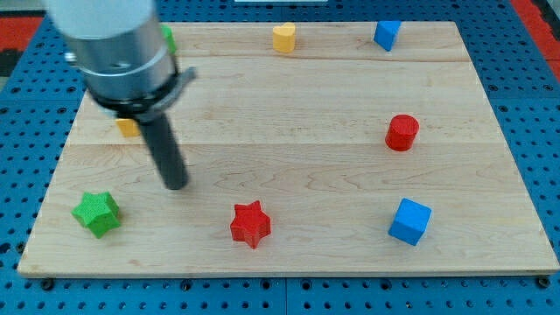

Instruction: Move the red star towards the green star

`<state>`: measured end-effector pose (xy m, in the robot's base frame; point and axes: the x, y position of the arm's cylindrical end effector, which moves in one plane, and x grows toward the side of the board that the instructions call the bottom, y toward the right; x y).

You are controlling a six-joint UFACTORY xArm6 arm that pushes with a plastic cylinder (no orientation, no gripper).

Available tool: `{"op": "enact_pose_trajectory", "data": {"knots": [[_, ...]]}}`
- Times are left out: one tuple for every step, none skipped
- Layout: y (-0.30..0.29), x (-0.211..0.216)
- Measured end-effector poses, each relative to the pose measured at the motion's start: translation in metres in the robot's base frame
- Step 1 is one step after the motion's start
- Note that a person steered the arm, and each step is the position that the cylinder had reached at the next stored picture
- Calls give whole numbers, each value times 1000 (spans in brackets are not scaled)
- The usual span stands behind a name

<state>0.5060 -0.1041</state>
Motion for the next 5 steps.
{"op": "enact_pose_trajectory", "data": {"knots": [[47, -22], [95, 4], [99, 53], [94, 56], [67, 50]]}}
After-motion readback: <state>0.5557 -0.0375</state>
